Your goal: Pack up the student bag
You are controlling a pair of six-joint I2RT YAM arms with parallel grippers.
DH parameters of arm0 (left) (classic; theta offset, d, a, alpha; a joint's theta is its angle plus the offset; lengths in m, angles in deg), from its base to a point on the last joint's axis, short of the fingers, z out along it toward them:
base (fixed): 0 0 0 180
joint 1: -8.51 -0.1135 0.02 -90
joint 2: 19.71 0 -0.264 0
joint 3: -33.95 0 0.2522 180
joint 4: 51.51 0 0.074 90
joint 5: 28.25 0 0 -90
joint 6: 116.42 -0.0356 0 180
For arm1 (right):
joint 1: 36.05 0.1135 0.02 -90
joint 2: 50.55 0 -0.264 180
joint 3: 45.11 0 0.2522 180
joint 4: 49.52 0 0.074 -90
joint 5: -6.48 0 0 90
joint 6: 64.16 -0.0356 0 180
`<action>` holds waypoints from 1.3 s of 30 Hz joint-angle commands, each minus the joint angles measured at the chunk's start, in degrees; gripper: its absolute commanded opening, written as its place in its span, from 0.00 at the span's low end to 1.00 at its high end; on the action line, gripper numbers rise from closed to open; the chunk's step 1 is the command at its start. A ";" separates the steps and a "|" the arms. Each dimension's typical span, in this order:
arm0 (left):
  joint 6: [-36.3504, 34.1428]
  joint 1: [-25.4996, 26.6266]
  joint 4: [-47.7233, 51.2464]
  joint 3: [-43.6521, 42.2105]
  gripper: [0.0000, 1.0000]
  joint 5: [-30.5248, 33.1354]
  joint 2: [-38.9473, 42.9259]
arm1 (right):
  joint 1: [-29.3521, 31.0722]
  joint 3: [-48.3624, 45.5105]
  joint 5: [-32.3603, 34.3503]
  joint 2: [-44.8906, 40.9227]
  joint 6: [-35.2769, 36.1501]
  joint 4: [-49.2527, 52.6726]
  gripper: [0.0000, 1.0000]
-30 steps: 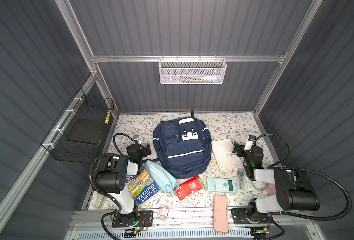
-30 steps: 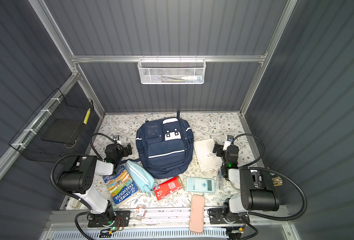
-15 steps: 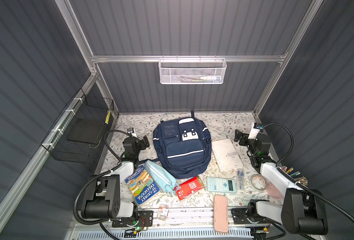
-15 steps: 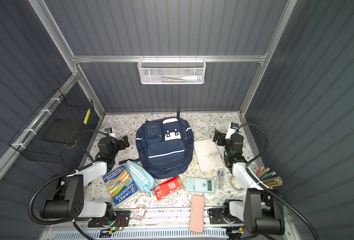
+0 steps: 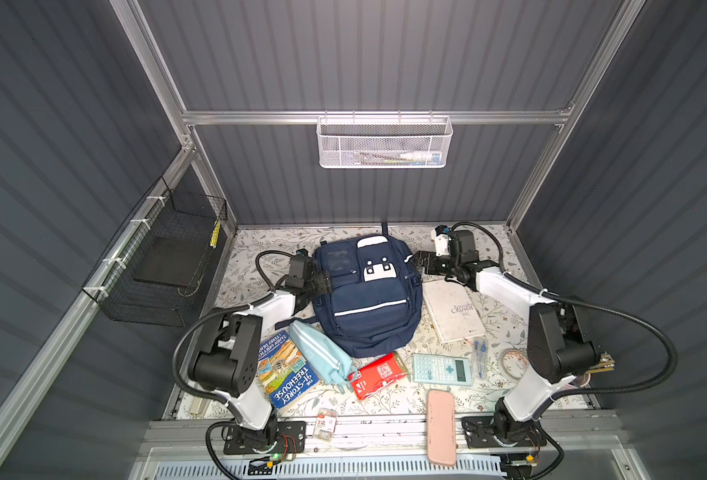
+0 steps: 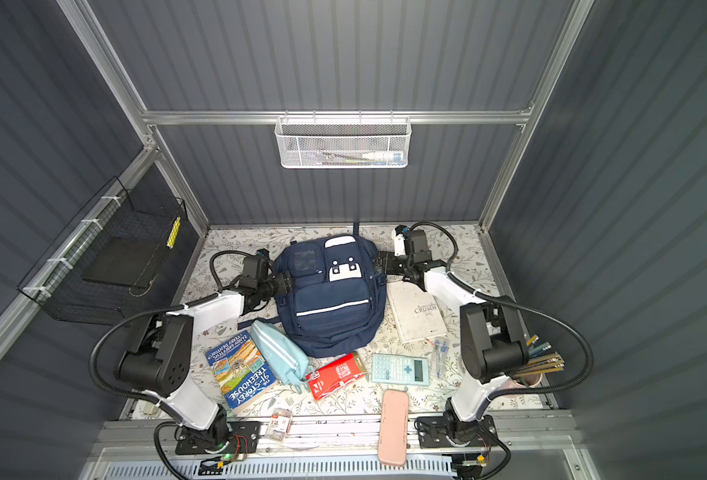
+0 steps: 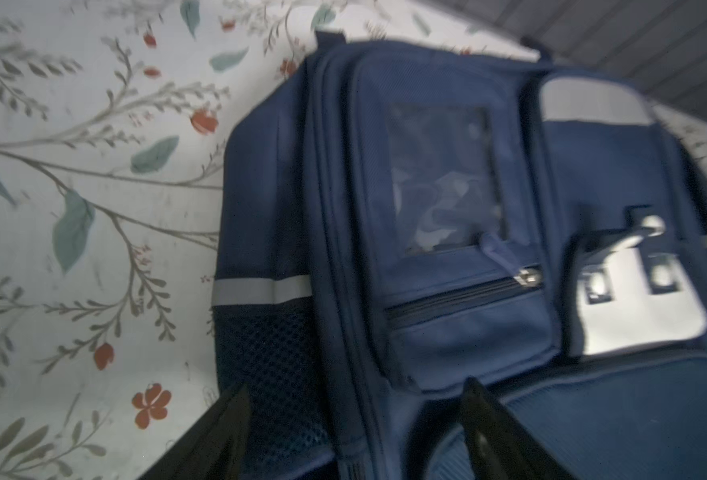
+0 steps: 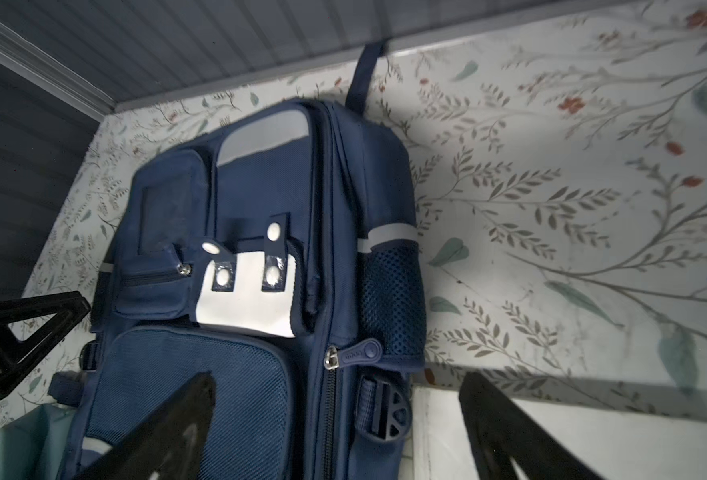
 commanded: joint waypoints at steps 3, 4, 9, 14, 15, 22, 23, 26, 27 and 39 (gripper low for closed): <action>0.84 1.71 6.15 5.77 0.72 1.88 -6.49 | -0.46 6.71 -1.37 7.53 0.60 8.71 0.87; 0.83 2.11 6.38 7.34 0.67 1.76 -8.19 | -0.54 7.21 -2.38 8.80 0.65 8.51 0.83; 0.82 2.65 7.81 16.11 0.45 -0.20 -16.28 | -1.13 9.69 -9.65 13.80 1.15 9.22 0.61; 0.74 3.78 9.96 27.77 0.41 -1.70 -24.21 | -2.99 6.40 -11.61 12.48 0.10 6.64 0.26; 0.68 4.25 9.98 29.84 0.41 -1.39 -25.57 | -3.01 5.36 -11.47 11.59 0.33 6.12 0.26; 2.28 6.26 11.50 46.76 0.49 -5.07 -34.71 | 0.08 -1.84 -12.17 5.97 4.95 5.77 0.28; 1.66 6.75 12.42 49.54 0.52 -4.78 -35.53 | 0.47 -3.34 -12.79 5.25 5.14 4.56 0.29; 1.50 7.65 12.69 53.56 0.68 -5.39 -35.70 | 0.94 -4.44 -13.40 4.41 6.78 4.43 0.36; 2.05 7.70 12.53 53.67 0.74 -5.72 -34.91 | 0.86 -3.85 -12.99 4.11 7.90 5.80 0.39; 2.51 8.10 14.43 30.82 0.73 -2.42 -6.71 | 0.24 -11.74 -3.85 -17.71 42.35 6.97 0.62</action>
